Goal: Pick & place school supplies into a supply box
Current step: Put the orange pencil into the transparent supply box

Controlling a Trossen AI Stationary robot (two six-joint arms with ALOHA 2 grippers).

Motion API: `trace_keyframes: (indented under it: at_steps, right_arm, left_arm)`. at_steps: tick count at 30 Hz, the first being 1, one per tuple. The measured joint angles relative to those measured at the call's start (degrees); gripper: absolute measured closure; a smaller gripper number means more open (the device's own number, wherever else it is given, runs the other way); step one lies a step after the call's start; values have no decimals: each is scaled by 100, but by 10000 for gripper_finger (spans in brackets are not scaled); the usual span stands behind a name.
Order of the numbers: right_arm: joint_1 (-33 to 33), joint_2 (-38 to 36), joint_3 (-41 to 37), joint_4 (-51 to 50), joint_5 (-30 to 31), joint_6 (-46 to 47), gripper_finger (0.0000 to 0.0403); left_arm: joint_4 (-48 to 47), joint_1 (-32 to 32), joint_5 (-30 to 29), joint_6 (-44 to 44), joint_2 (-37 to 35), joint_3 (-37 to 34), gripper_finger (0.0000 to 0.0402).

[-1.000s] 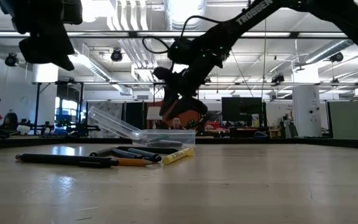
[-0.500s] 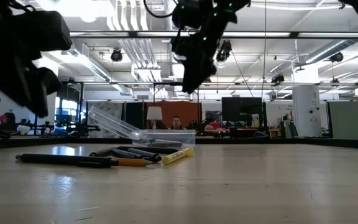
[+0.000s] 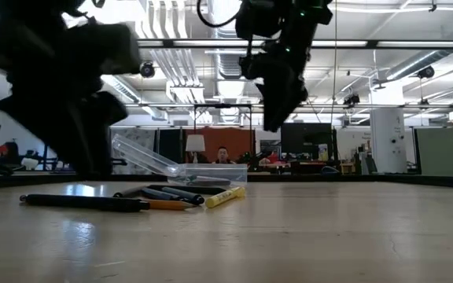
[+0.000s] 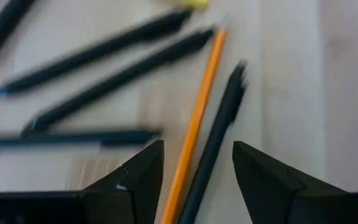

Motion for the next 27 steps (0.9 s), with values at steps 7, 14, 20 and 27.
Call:
trace_keyframes:
  at_steps: [7, 14, 20, 27]
  right_arm:
    - [254, -119, -654, 13, -3, 328, 193]
    - [467, -219, -1034, 24, -2, 825, 193]
    - [645, -374, -1155, 34, 12, 906, 193]
    - [713, -461, -1155, 22, 147, 878, 193]
  left_arm:
    - [-24, 17, -210, 120, 656, 442, 226]
    - [122, 96, -587, -69, 1221, 936, 237]
    - [100, 96, -555, -71, 1383, 1184, 271]
    - [64, -153, -512, -298, 1404, 1053, 284]
